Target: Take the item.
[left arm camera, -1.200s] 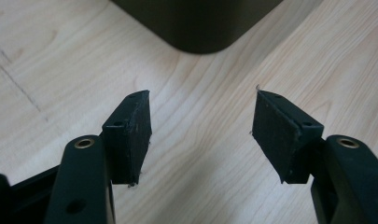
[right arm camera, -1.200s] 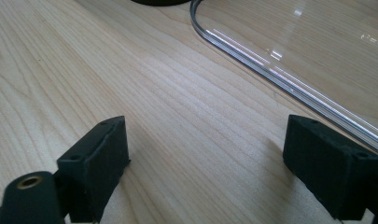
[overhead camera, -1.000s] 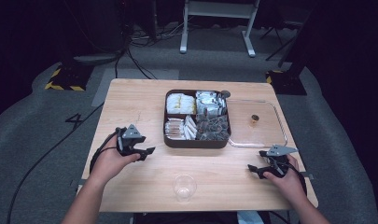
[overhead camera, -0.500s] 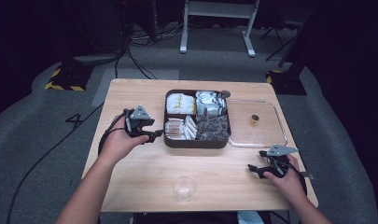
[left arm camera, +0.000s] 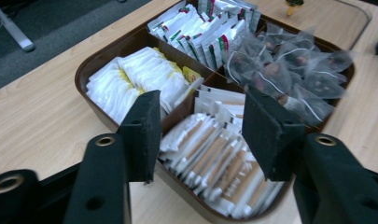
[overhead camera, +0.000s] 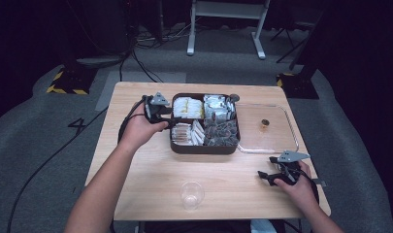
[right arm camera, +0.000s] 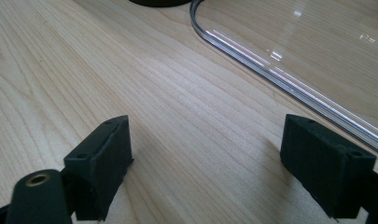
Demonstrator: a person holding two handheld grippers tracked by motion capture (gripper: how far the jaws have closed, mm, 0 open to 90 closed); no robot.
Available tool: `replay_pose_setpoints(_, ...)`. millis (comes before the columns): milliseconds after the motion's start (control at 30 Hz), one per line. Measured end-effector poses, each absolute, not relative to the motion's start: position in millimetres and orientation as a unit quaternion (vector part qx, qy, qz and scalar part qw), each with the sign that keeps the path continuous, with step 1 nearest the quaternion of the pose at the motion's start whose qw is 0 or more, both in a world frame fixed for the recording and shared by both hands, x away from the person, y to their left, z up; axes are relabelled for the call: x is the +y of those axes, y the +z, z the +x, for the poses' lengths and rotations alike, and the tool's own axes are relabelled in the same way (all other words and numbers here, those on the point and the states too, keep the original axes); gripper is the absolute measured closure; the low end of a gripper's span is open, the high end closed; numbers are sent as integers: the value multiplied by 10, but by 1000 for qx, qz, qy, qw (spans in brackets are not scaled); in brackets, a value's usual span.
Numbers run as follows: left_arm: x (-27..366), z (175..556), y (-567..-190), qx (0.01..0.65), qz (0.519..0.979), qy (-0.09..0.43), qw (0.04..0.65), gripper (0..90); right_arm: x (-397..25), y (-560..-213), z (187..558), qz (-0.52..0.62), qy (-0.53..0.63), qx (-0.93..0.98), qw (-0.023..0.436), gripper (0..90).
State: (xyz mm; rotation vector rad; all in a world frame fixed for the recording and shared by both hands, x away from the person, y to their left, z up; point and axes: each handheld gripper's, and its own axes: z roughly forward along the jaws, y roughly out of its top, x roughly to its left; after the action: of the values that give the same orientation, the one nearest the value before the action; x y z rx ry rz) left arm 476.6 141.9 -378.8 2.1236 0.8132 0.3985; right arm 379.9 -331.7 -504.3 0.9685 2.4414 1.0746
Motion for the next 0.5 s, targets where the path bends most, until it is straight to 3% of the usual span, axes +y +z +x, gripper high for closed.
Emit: replay_pose_setpoints(500, 1068, 5310, -4015, 322, 839, 126, 420, 522, -3317, -5043, 3800, 337, 374, 851, 151, 168)
